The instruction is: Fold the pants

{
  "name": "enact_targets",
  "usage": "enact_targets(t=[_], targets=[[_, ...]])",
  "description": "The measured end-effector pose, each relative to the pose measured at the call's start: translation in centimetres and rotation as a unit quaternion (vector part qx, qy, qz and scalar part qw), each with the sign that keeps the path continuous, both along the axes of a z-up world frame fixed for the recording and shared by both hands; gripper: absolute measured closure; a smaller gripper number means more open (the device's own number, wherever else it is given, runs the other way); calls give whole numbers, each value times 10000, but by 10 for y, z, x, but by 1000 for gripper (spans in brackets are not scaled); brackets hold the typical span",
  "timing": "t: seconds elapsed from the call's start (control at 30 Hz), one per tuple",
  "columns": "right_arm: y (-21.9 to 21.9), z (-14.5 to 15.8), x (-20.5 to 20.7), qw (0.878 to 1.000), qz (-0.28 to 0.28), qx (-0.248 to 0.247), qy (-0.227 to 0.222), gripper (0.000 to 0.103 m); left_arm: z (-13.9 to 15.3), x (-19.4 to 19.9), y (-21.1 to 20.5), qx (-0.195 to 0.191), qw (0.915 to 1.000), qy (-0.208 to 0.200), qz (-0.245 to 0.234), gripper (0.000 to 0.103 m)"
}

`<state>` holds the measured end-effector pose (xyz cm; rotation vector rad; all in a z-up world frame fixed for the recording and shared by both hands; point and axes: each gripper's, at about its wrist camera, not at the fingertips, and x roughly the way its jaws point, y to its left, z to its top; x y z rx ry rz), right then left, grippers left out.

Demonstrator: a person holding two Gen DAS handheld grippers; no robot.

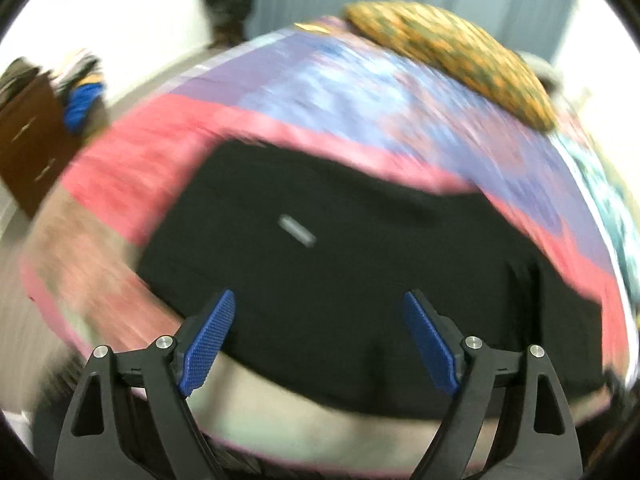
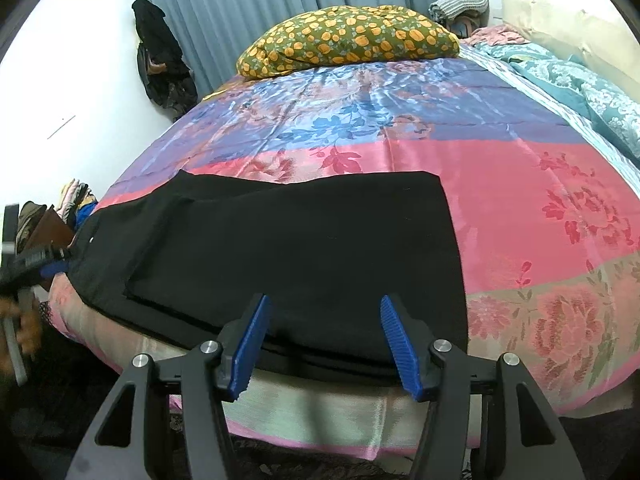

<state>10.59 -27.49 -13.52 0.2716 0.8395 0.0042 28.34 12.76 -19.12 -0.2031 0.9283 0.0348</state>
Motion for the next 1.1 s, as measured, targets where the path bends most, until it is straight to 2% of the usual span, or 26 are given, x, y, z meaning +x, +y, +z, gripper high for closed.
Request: enact_targets(t=[0.13, 0.23, 0.37, 0.47, 0.57, 0.7, 0.73, 0.8, 0.83, 0.87, 0.93, 0.97, 1.1], targets=[[5, -2, 3, 10000, 71, 1, 17, 45, 13, 43, 76, -241, 9980, 27, 579, 15], [8, -3, 5, 9999, 115, -30, 51, 45, 3, 70, 101, -566, 9973, 309, 348, 15], [10, -5, 7, 9998, 136, -71, 100, 45, -28, 95, 105, -789, 9931, 866, -99, 15], [13, -7, 9, 9997, 147, -100, 163, 45, -53, 106, 98, -1113, 9844, 1313, -379, 14], [16, -9, 11, 9994, 194, -136, 246, 45, -65, 110, 91, -1260, 9813, 1368, -490, 2], [20, -10, 12, 9993, 251, -162, 243, 45, -69, 110, 80, -1113, 9821, 1402, -594, 0], [21, -10, 13, 9993, 255, -154, 242, 45, -68, 110, 78, -1155, 9812, 1424, -604, 3], [22, -10, 15, 9993, 264, -119, 247, 45, -66, 109, 78, -1381, 9781, 1386, -707, 32], [22, -11, 16, 9993, 267, -82, 243, 45, -64, 108, 78, -1681, 9722, 1421, -799, 54], [22, -11, 17, 9994, 265, -49, 233, 45, -62, 105, 80, -1775, 9715, 1411, -699, 65], [22, -10, 18, 9995, 260, 17, 194, 45, -53, 97, 80, -1865, 9717, 1331, -575, 76], [22, -10, 18, 9995, 260, 48, 176, 45, -49, 92, 81, -1998, 9699, 1315, -457, 79], [18, -6, 18, 9995, 223, 208, 62, 45, -28, 76, 77, -2389, 9616, 1340, 153, 80]])
